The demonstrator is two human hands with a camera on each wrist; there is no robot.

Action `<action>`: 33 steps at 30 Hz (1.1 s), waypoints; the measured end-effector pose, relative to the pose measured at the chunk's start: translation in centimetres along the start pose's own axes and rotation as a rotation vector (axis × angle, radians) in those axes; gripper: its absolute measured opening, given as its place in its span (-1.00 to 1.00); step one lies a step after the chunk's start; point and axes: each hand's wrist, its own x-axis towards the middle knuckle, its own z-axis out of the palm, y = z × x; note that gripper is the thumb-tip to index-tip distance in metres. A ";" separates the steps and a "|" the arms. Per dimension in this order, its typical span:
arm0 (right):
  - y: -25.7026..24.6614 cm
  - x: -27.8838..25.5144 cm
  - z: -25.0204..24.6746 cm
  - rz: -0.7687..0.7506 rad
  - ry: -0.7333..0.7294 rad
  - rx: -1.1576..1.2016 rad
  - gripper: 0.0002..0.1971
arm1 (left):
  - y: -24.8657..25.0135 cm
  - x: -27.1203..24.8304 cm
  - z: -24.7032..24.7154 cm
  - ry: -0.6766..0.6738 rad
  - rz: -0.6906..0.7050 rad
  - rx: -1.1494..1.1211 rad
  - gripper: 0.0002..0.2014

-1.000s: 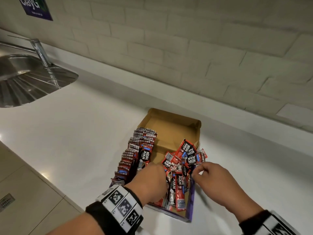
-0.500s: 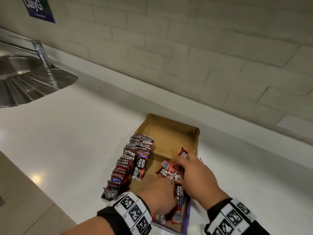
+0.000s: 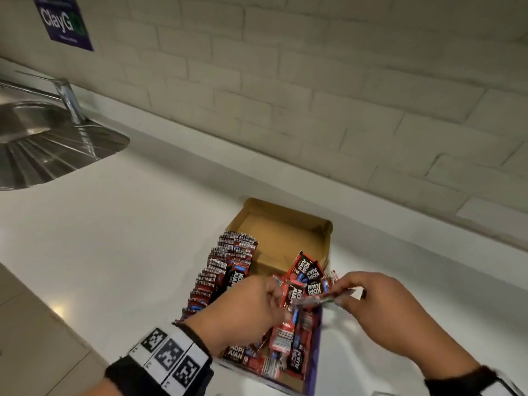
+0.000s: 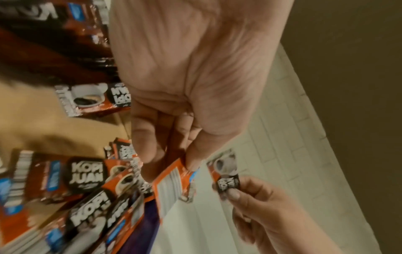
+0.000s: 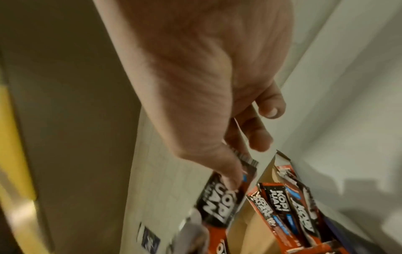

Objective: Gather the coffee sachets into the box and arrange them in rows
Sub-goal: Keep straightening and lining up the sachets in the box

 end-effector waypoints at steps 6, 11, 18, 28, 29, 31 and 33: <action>-0.3 -2.3 -0.1 0.239 -0.032 0.762 -0.93 | 1.0 -1.5 -1.3 0.170 0.202 -0.040 -0.78; -0.3 -2.6 1.2 0.285 -0.031 1.060 -0.84 | 1.4 -2.6 -1.2 0.218 0.287 -0.184 -0.94; -1.2 -2.8 2.3 0.272 -0.105 1.173 -0.73 | 1.0 -2.5 -0.9 0.250 0.335 -0.323 -0.57; -1.2 -2.7 2.6 0.262 -0.065 0.918 -0.88 | 0.4 -2.4 -1.0 0.297 0.329 -0.375 -0.76; -1.0 -2.7 2.6 0.251 -0.063 0.892 -0.88 | 0.4 -2.4 -0.9 0.291 0.331 -0.378 -0.74; -0.9 -2.8 2.6 0.235 -0.039 0.836 -0.90 | 0.3 -2.2 -0.8 0.267 0.343 -0.411 -0.72; -0.6 -2.9 2.7 0.236 0.002 0.809 -0.86 | 0.2 -1.9 -0.7 0.250 0.351 -0.459 -0.66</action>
